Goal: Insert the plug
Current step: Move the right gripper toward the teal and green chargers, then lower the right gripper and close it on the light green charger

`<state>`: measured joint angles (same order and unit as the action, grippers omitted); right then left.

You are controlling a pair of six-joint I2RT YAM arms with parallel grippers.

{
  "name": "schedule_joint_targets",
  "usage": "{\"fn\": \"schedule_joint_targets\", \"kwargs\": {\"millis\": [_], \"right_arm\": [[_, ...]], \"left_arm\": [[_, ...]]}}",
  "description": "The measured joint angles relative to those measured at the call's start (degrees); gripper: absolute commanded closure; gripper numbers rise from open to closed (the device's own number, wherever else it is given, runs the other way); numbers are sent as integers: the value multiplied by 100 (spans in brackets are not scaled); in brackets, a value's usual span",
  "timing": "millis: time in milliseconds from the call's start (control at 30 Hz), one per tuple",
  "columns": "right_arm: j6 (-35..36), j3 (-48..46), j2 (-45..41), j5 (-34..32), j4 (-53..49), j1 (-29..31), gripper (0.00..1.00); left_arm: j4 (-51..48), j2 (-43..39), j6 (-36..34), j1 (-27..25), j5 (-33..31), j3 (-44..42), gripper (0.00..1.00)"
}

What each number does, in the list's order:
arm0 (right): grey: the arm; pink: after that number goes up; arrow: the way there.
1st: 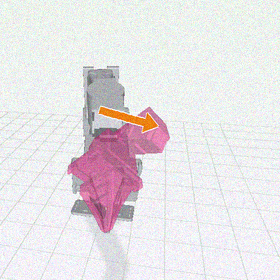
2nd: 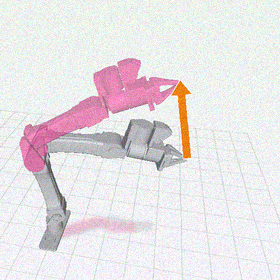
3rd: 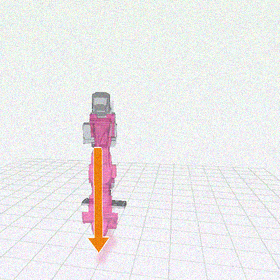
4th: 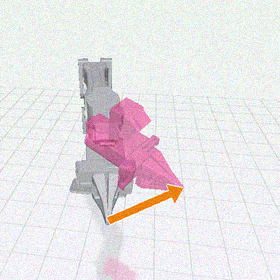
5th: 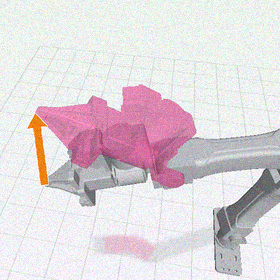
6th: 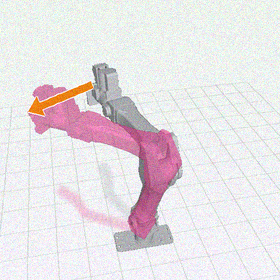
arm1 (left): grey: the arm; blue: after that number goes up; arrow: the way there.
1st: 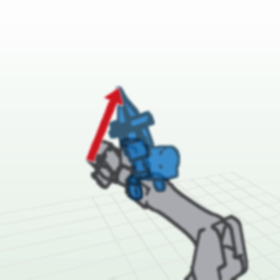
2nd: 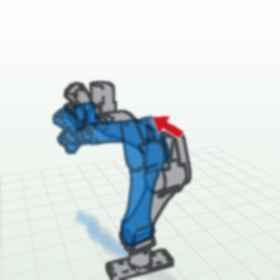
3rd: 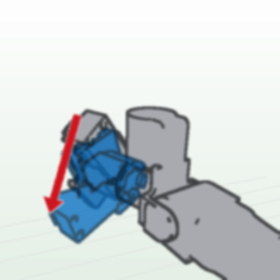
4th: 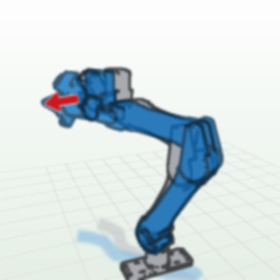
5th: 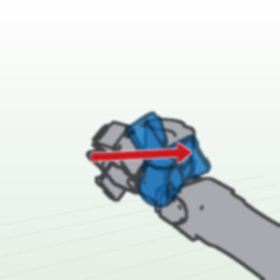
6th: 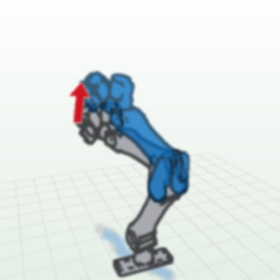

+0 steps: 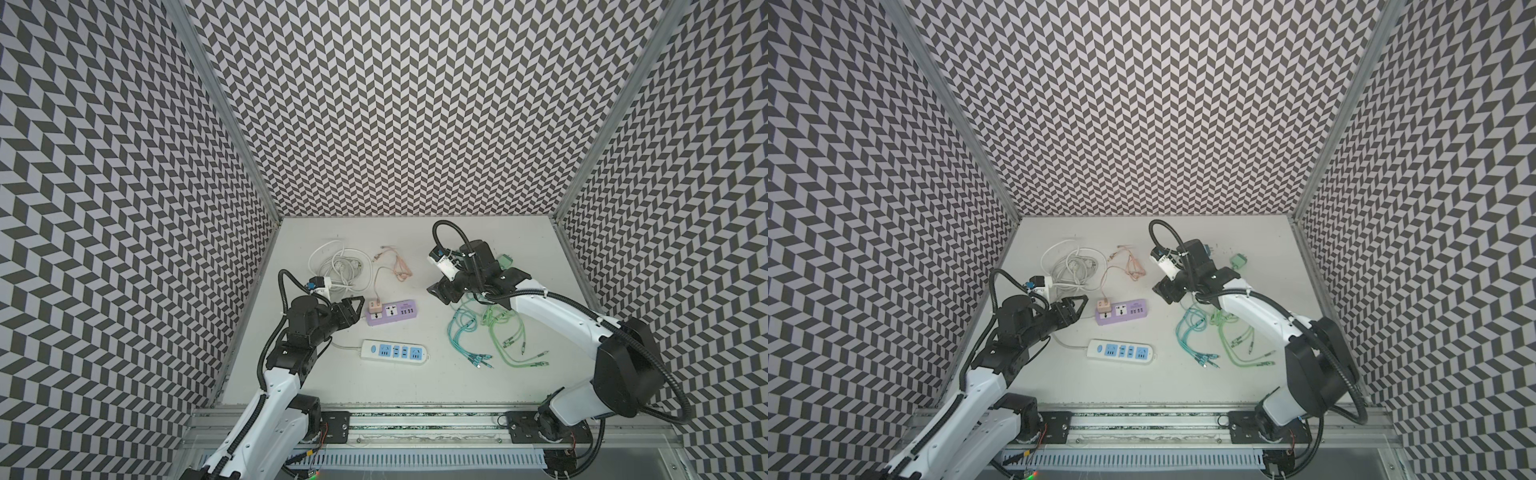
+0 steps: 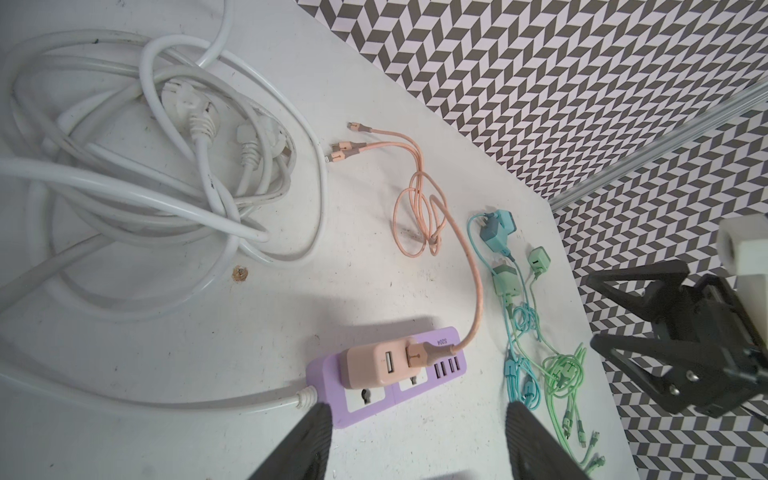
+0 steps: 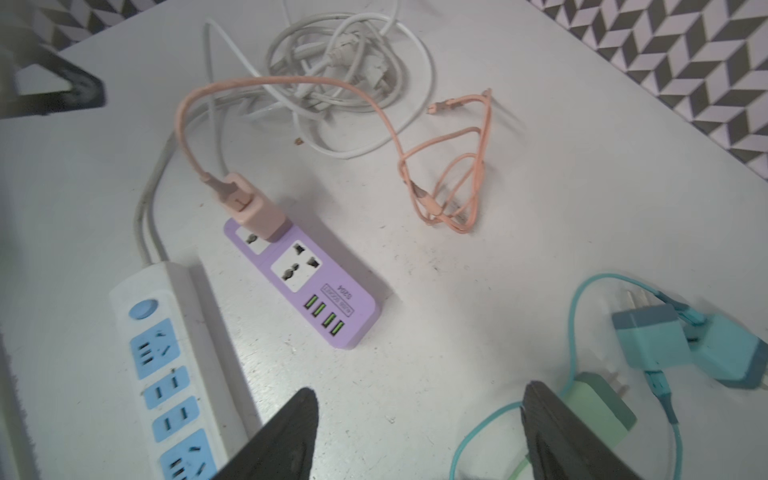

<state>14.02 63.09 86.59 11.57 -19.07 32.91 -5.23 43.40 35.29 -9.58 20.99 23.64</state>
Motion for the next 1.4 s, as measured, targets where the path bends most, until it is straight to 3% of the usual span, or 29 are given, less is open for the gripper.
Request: {"fn": "schedule_joint_targets", "kwargs": {"millis": [500, 833, 1400], "right_arm": [[-1423, -463, -131, -1742, 612, -754, 24], [-1996, -70, 1086, -2138, 693, -761, 28], [-2575, 90, 1731, -2037, 817, -966, 41]], "left_arm": [[-278, -109, -195, 0, 175, 243, 32], [-367, -168, -275, 0, 203, 284, 32], [-564, -291, -334, 0, 208, 520, 31]]}}
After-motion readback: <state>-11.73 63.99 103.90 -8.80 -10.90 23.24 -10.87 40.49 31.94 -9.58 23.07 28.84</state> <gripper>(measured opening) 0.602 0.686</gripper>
